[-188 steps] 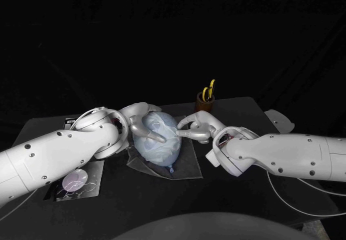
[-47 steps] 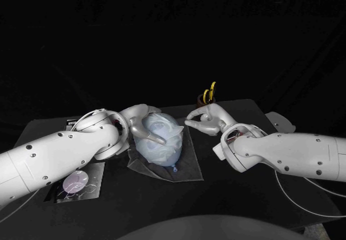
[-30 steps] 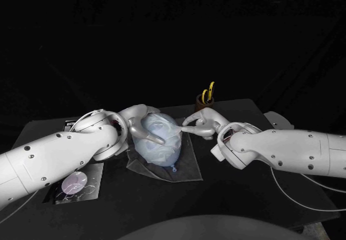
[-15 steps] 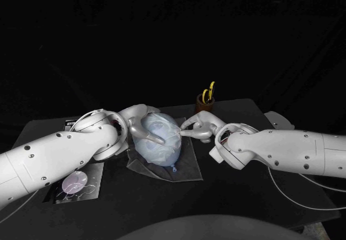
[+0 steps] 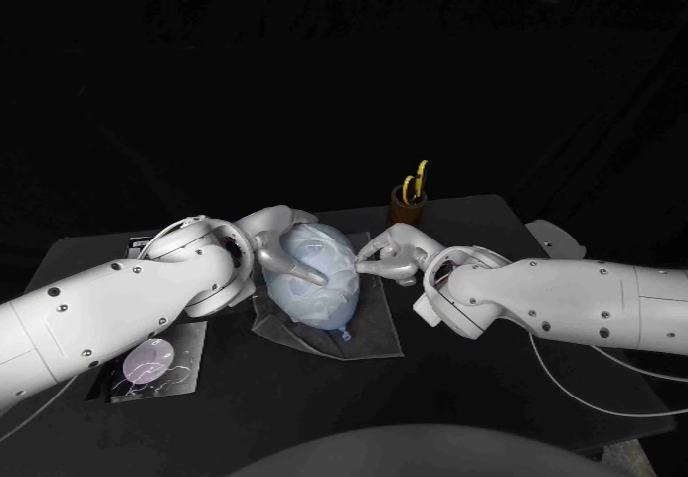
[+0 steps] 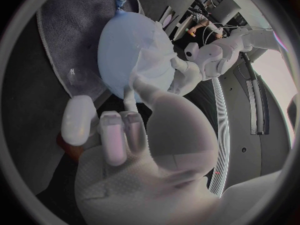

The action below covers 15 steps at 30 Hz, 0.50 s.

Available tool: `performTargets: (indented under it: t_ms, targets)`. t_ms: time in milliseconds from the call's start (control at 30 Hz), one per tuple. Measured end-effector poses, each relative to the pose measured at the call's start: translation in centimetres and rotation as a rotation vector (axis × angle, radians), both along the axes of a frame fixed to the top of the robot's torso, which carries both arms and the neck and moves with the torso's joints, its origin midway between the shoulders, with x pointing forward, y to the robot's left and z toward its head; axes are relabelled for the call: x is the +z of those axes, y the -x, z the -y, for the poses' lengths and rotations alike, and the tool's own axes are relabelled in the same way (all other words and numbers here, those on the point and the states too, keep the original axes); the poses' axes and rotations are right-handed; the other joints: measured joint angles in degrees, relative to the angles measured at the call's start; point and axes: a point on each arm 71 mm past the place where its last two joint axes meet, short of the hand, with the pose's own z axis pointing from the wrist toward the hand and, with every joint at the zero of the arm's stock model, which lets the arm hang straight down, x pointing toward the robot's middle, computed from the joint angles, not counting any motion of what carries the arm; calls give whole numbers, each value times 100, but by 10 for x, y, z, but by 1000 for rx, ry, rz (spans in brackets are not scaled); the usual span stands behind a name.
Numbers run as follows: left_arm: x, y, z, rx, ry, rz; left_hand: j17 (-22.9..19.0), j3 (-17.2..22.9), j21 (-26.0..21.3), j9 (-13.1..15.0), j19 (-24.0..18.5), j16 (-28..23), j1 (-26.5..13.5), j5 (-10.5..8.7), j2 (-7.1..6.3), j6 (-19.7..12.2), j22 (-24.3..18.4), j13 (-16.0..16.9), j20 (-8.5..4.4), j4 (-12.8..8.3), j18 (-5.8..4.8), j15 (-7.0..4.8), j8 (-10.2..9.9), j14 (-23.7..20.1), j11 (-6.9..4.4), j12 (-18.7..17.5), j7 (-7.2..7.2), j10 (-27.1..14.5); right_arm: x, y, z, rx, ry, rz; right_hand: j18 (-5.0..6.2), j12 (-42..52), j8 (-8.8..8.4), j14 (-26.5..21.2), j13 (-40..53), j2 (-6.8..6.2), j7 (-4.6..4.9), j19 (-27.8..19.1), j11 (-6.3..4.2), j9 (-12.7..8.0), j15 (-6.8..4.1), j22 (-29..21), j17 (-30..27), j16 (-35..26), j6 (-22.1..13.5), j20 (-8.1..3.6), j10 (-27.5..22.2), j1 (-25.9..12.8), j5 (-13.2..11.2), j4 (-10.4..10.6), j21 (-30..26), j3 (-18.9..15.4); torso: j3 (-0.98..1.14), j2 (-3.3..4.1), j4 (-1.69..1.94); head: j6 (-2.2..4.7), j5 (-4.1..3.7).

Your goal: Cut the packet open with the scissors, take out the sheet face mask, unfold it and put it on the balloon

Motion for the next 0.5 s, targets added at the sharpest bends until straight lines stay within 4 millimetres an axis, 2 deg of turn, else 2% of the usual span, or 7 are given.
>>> performTargets:
  t_ms: [33, 100, 300, 500]
  targets:
    - [0, 0, 0, 0, 0, 0, 0, 0, 0, 0, 0, 0, 0, 0, 0, 0, 0, 0, 0, 0, 0, 0, 0, 0, 0, 0, 0, 0, -1, -1, 0, -3, 5, 4, 0, 4, 47, -7, 0, 34, -53, 40, -53, 16, -53, -1, 0, 0, 70, -40, 1, 87, -1, -53, 28, 53, 0, -1, 0, -1, -3]
    - [0, 0, 0, 0, 1, 0, 0, 0, 0, 0, 0, 0, 0, 0, 0, 0, 0, 0, 0, 0, 0, 0, 0, 0, 0, 0, 0, 0, -1, -2, 0, -9, 13, 11, -1, 4, 107, 13, 0, 57, -89, 81, -81, 52, -90, -1, 0, 0, 108, -81, 11, 109, -4, -122, 43, 122, 2, 0, 2, -3, -6]
    - [0, 0, 0, -1, 2, -1, 0, 0, 0, -1, 0, 0, 0, 0, 0, 0, 0, 0, 0, 0, 0, 0, 0, 0, 0, 0, 0, 0, -2, -3, -1, -26, 28, 33, -3, 4, 316, 14, -1, 87, -92, 99, -83, 89, -130, 0, -4, 0, 190, -141, 9, 139, -20, -242, 66, 371, 2, 0, 3, -17, -11]
    - [0, 0, 0, 0, 2, -2, -1, 0, 0, -3, 0, 0, 0, 0, 0, 0, 0, 0, 0, 0, 0, 0, 0, 0, 0, 0, 0, 0, -1, -3, 1, -43, 40, 49, -4, 4, 436, 13, -4, 87, -102, 120, -121, 132, -130, 3, -5, -4, 199, -162, 12, 137, -1, -267, 88, 551, 1, -1, 2, -41, -14]
